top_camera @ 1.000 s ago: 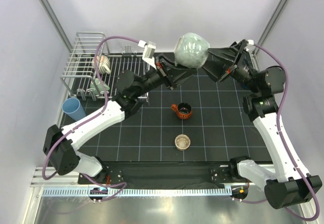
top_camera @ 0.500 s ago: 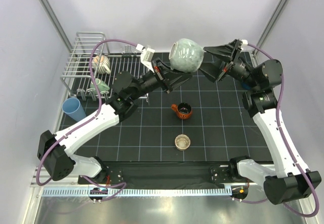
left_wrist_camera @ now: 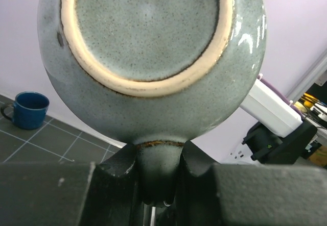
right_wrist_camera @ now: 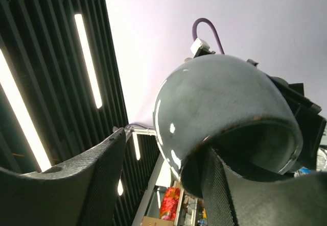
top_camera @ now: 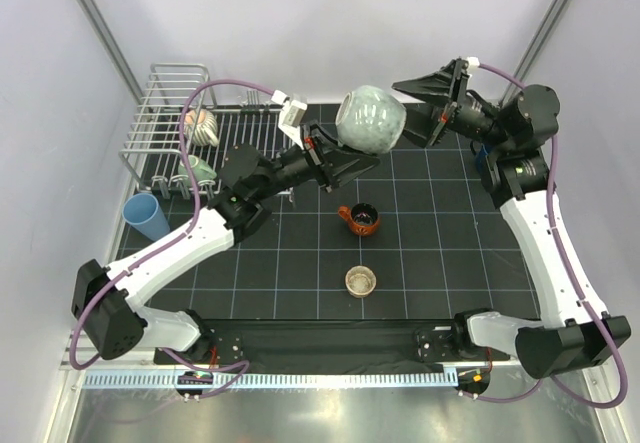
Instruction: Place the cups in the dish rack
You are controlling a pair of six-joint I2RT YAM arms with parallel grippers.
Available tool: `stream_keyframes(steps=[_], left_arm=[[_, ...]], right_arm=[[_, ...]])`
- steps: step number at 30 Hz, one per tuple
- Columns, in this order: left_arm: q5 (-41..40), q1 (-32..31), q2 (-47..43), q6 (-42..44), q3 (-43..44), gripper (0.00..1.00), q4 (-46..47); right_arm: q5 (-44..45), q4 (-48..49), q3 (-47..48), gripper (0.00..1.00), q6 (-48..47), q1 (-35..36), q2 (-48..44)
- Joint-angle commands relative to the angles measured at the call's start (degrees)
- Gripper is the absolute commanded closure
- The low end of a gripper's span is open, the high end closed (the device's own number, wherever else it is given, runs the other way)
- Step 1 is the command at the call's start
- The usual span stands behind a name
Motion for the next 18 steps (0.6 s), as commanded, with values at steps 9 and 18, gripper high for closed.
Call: stream_keyframes(steps=[9,18], left_arm=[[2.3,-0.2,0.6,-2.5,4.6,1.0,9.8],[1.5,-0.2,-0.8,-2.4,4.4,0.54,7.8]], right_arm=[[-3.6,8.1,2.4,0.78,1.1,1.6,1.6],[-0.4,16.5,-3.0,0.96,8.0,2.4,-0.5]])
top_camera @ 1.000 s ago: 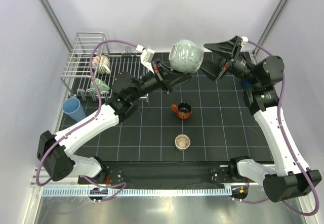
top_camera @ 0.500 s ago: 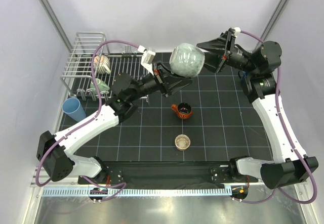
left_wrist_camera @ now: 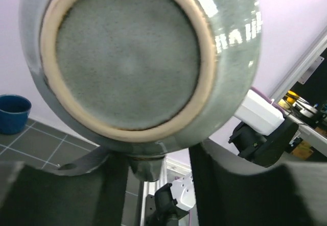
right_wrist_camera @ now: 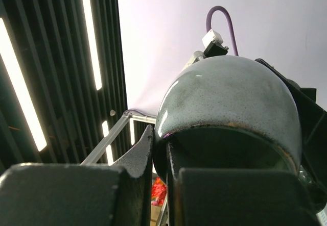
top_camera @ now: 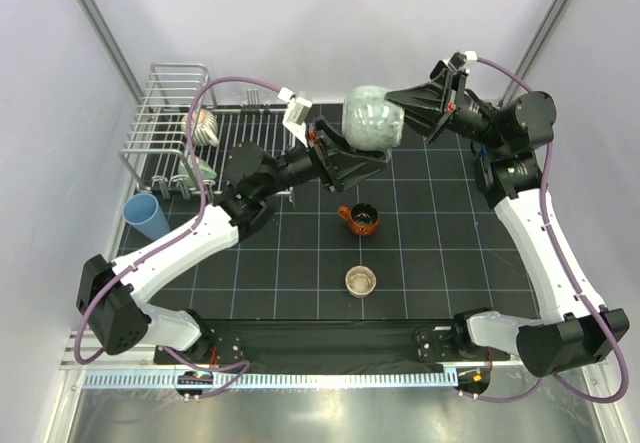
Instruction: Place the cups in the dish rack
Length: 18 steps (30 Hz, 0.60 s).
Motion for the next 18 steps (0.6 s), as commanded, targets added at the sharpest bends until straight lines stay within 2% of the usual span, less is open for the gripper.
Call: stream_keyframes(steps=[1,2,5,7,15,18], left_arm=[[-1.5,0.3,-4.1,1.2,2.2,0.52,4.7],[-2.0,0.4,-4.9,2.5,1.8,0.47,3.5],[-4.2,0.3,-6.7,3.6,-0.1,0.41,3.4],[-4.2,0.3,-6.5,3.5,0.1,0.41,3.7],[-3.7,0.2,-1.9,0.2,3.7,0.53,6.9],[-4.6,-0.2,-0.8,0.1,5.0,0.64,6.9]], right_arm=[[0.1,8.0,-2.4,0.96,7.4,0.3,-2.2],[0.5,8.7,-3.3,0.96,9.2,0.4,-2.5],[1.8,9.4,-4.5,0.96,10.0,0.3,-3.2],[4.2,13.1,-6.5,0.96,12.3,0.4,-3.7],[7.1,15.4,-8.1,0.96,15.0,1.4,-4.5],[8.6,16.8,-9.8,0.96,16.0,1.9,-5.2]])
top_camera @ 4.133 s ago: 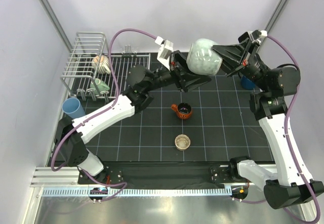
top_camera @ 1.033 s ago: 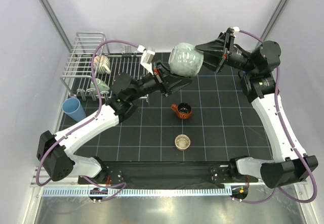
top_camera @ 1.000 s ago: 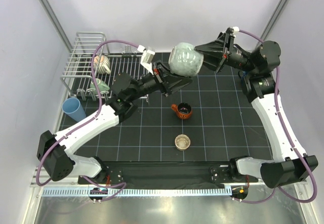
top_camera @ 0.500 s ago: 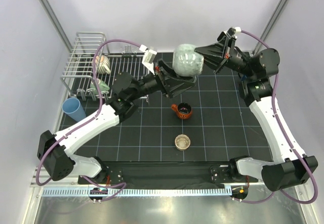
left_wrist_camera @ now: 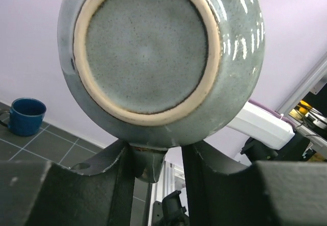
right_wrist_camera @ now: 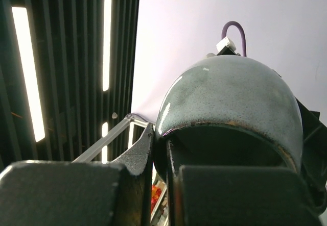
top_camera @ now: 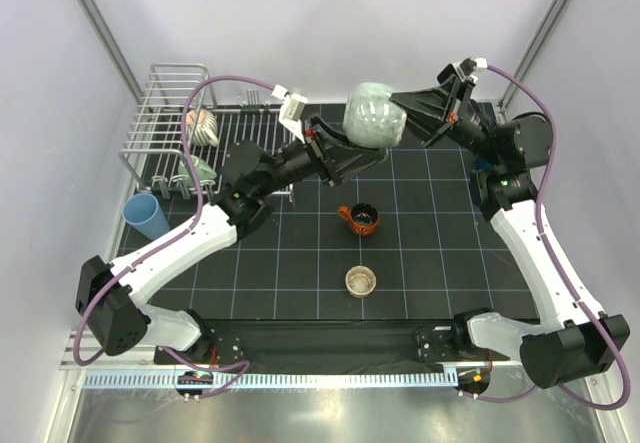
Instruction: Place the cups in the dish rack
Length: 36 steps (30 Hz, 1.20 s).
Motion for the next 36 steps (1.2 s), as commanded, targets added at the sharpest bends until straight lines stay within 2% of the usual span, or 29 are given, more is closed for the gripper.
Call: stream_keyframes(steps=[1,3,6,9,13,16,19,20,23,27,36], left_arm=[[-1.9,-0.6,0.2,-0.4,5.0,0.65,8.4],[-2.5,-1.0,0.8,-0.5,5.7,0.66,8.1],[-4.1,-1.2,0.4,-0.8,5.2,0.73,8.2],[-4.5,-1.1,0.7,-0.7,5.8,0.82,8.2],[-4.9,-1.4,0.9,-1.3,6.5,1.0,8.5],[-5.6,-1.4,0.0,-0.6,6.0,1.0,9.2],[-6.1,-1.4,-2.1,1.3,5.4,1.0,6.7],[-6.2,-1.4,-2.6,2.7,5.4,1.0,5.5],[-6.4,-1.4,-5.2,5.3,5.1,1.0,0.9],[-7.8,-1.3,-8.0,7.8,4.3,1.0,-3.4],[-12.6,-1.3,-11.9,11.3,4.1,1.0,-9.9]], right_arm=[[1.9,4.2,-1.8,0.96,16.2,1.3,-2.2],[3.3,5.0,-3.6,0.96,16.8,1.5,-3.1],[3.6,5.7,-4.6,0.96,17.1,1.9,-3.5],[4.1,5.8,-5.6,0.96,17.1,2.4,-3.8],[4.4,6.2,-6.3,0.96,16.5,2.6,-3.9],[3.1,6.3,-6.0,0.96,15.4,2.6,-3.5],[1.3,5.5,-5.6,0.74,13.9,2.5,-3.3],[1.0,5.3,-5.6,0.62,13.2,2.6,-3.2],[-1.5,2.3,-5.0,0.48,10.8,2.3,-3.1],[-3.1,-1.4,-4.3,0.45,6.6,1.9,-3.2],[-3.3,-2.6,-5.8,0.44,5.6,1.8,-4.3]])
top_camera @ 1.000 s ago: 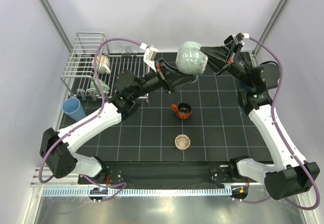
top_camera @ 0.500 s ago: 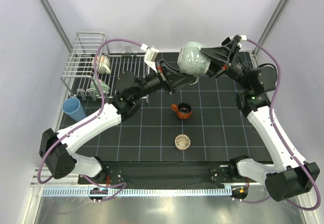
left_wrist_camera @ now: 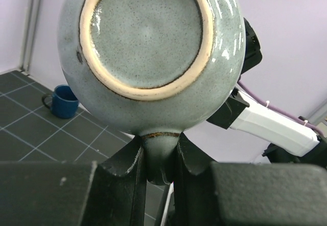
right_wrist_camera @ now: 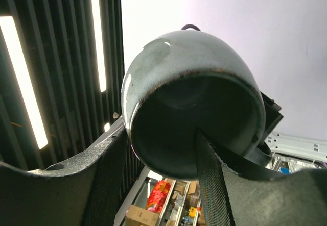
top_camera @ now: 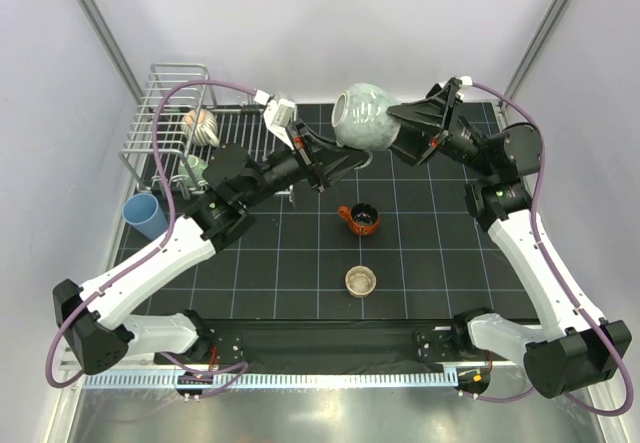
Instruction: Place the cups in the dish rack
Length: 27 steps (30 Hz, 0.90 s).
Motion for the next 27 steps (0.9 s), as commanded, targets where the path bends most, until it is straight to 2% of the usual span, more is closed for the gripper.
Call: stream_keyframes(steps=[1,8,12,15,17,18,19,21,25,27], left_arm=[[-5.2,0.2,-5.3,4.0,3.2,1.0,4.2],[-8.0,0.2,-8.7,8.0,3.7,1.0,-2.4],[-11.5,0.2,-10.8,11.4,4.8,1.0,-10.9],[-16.8,0.2,-12.2,14.9,6.4,1.0,-16.9],[-22.3,0.1,-12.5,16.4,8.2,1.0,-23.6],[-23.6,0.2,-12.0,18.2,9.5,1.0,-26.1],[-25.1,0.2,-11.6,19.1,10.6,1.0,-28.7],[-28.6,0.5,-9.9,20.9,13.3,1.0,-37.1],[-34.3,2.0,-6.7,22.3,15.6,1.0,-42.8],[-36.9,4.1,-5.1,22.9,16.6,1.0,-46.8]], right_arm=[[-2.3,-1.7,0.1,0.44,4.8,0.2,-1.4],[-2.5,-4.1,-0.7,0.42,3.7,0.0,-2.6],[-3.7,-8.7,-0.6,0.41,0.5,-1.4,-3.5],[-6.1,-18.3,1.1,0.41,-7.3,-3.6,-4.6],[-7.9,-29.0,2.6,0.41,-12.8,-4.6,-5.0],[-9.0,-34.4,4.8,0.4,-21.0,-4.7,-5.0],[-9.3,-44.3,5.9,0.4,-25.0,-4.9,-5.0],[-9.2,-57.7,9.3,0.4,-36.5,-4.8,-5.0],[-9.0,-69.1,11.8,0.4,-46.5,-4.7,-5.8],[-9.0,-71.6,12.6,0.4,-48.5,-4.8,-6.3]])
